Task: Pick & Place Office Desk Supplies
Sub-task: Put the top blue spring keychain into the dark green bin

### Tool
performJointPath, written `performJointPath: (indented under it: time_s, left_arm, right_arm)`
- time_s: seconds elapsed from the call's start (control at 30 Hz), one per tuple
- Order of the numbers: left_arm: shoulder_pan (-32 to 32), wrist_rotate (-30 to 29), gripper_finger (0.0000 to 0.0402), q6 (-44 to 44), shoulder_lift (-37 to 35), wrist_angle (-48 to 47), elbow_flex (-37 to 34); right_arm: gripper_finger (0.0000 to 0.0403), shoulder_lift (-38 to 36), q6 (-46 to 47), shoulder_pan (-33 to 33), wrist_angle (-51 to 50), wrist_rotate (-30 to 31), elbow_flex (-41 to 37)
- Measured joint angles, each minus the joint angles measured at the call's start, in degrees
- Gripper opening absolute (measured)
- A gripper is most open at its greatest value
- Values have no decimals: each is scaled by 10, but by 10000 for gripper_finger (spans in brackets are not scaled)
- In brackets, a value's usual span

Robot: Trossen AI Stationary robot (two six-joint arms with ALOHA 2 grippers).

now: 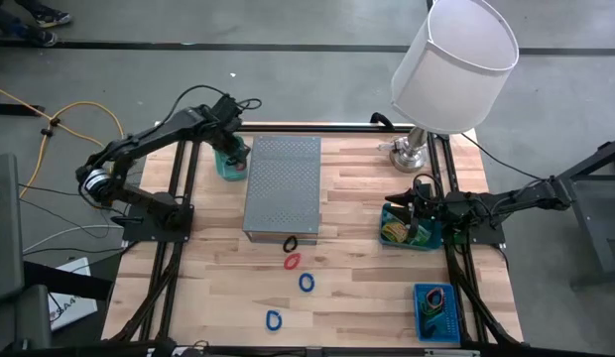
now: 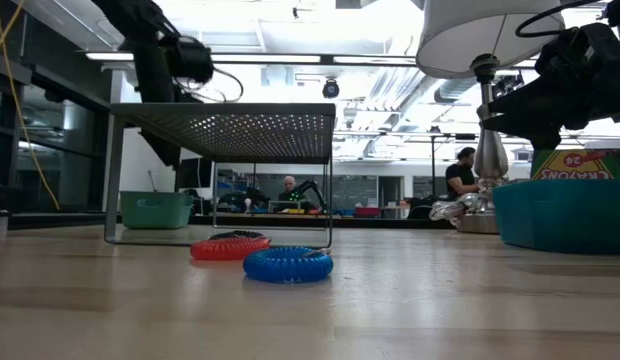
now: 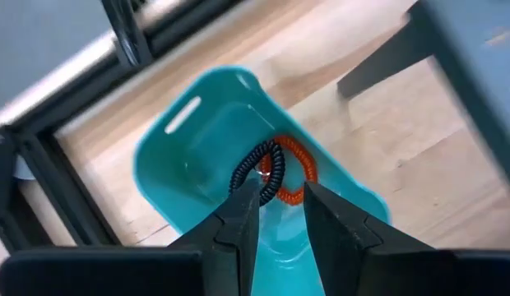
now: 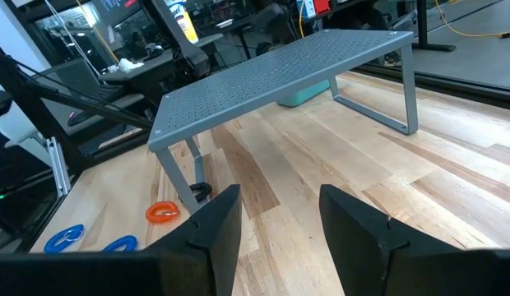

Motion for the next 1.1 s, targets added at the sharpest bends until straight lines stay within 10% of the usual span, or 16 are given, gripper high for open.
performJointPath:
  time_s: [0.53, 1.1]
  left_arm:
    - [-97, 60, 94, -41, -88, -128, 0]
    - [-655, -37, 94, -458, -119, -201, 0]
  right_arm:
    - [153, 0, 0, 0, 0, 0, 0]
    - [153, 0, 0, 0, 0, 0, 0]
